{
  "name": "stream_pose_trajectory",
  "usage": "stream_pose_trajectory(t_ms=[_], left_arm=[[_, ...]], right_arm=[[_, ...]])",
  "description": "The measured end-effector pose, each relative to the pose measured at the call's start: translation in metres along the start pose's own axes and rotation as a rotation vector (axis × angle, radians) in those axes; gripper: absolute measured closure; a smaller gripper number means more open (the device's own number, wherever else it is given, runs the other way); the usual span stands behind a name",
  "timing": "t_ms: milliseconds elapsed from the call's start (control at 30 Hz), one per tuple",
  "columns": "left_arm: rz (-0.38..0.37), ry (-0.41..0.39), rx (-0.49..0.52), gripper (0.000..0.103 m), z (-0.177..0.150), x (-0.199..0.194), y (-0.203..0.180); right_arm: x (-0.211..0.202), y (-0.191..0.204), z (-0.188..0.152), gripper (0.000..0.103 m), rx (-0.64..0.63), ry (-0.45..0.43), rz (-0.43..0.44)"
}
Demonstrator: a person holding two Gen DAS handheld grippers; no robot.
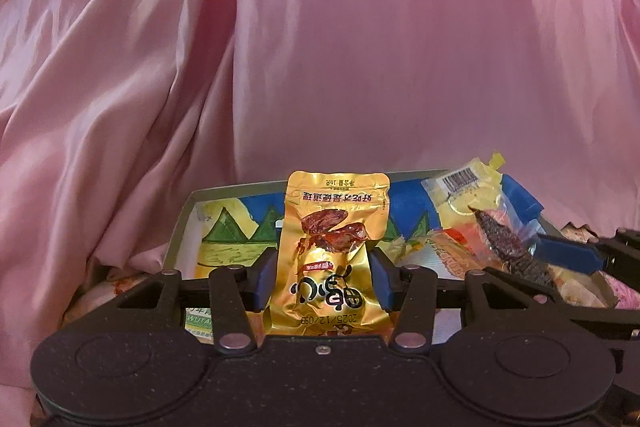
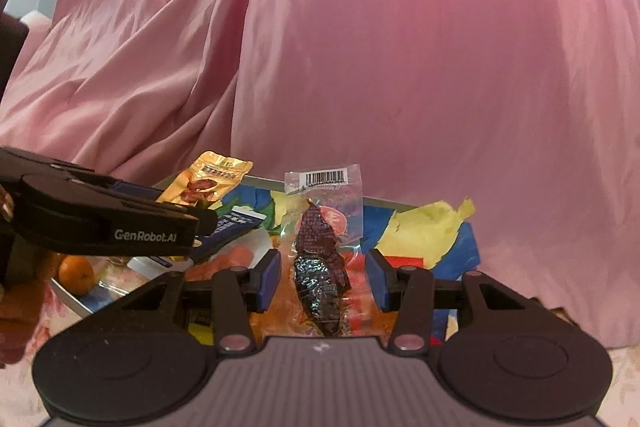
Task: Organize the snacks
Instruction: 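Carry gold pouch and fish packet into the grey box and release both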
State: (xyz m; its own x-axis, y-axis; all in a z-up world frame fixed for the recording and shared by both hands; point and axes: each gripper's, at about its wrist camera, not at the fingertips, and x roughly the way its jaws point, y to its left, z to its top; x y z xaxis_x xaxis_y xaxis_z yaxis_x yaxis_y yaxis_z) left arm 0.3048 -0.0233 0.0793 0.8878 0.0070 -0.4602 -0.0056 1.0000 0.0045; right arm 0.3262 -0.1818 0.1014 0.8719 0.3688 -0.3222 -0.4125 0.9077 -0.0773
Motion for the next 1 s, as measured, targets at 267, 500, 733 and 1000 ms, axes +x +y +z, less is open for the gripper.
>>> stream_pose_trajectory(t_ms=[267, 500, 733, 1000], left_arm=[[-0.008, 0.044, -0.029, 0.052, -0.002, 0.006, 0.001], [-0.018, 0.085, -0.044, 0.051, -0.004, 0.014, 0.001], [-0.022, 0.103, -0.043, 0.047, -0.004, 0.015, 0.003], [-0.003, 0.067, -0.071, 0.022, -0.002, 0.003, 0.008]], right_arm=[[0.007, -0.005, 0.001, 0.052, 0.05, 0.028, 0.022], [0.012, -0.008, 0.0, 0.051, 0.086, 0.048, 0.032], [0.012, -0.008, -0.001, 0.05, 0.089, 0.045, 0.033], [0.009, -0.009, -0.001, 0.041, 0.097, 0.042, 0.018]])
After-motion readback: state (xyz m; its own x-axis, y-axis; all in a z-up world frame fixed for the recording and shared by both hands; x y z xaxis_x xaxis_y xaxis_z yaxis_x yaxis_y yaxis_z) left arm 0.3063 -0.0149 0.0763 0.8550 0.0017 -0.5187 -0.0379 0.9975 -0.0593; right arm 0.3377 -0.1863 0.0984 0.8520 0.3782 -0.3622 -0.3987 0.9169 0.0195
